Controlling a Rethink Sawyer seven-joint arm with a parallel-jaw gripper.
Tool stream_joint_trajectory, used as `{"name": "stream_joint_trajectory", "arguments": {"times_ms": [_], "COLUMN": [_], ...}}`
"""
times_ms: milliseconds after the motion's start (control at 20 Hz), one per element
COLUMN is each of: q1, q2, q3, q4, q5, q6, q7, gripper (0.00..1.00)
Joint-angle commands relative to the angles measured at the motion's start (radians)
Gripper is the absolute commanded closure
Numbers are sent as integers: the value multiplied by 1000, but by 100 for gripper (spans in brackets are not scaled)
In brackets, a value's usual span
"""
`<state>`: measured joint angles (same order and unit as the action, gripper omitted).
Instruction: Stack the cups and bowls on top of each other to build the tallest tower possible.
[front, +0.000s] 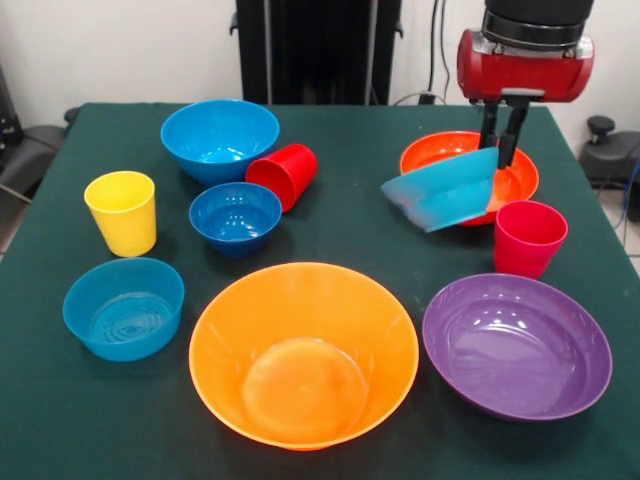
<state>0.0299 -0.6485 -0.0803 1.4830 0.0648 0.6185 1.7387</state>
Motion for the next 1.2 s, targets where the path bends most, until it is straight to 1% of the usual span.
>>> {"name": "stream_joint_trajectory", "arguments": {"times_ms": [50, 250, 450, 550, 650, 700, 950, 1200], "q1": [22, 30, 46, 51, 60, 65, 80, 83], "q2": [85, 191, 312, 363, 398, 409, 407, 400], "q3": [27, 24, 17, 17, 13, 8, -6, -6], "q4": [-194, -409, -615, -684, -730, -750, -725, -667], "q5": [15, 18, 26, 30, 35, 36, 48, 48], "q6": [162, 280, 364, 383, 396, 406, 384, 321], "q7": [174, 188, 220, 231, 249, 259, 277, 287], "gripper": [100, 100, 100, 100, 100, 100, 100, 100]}}
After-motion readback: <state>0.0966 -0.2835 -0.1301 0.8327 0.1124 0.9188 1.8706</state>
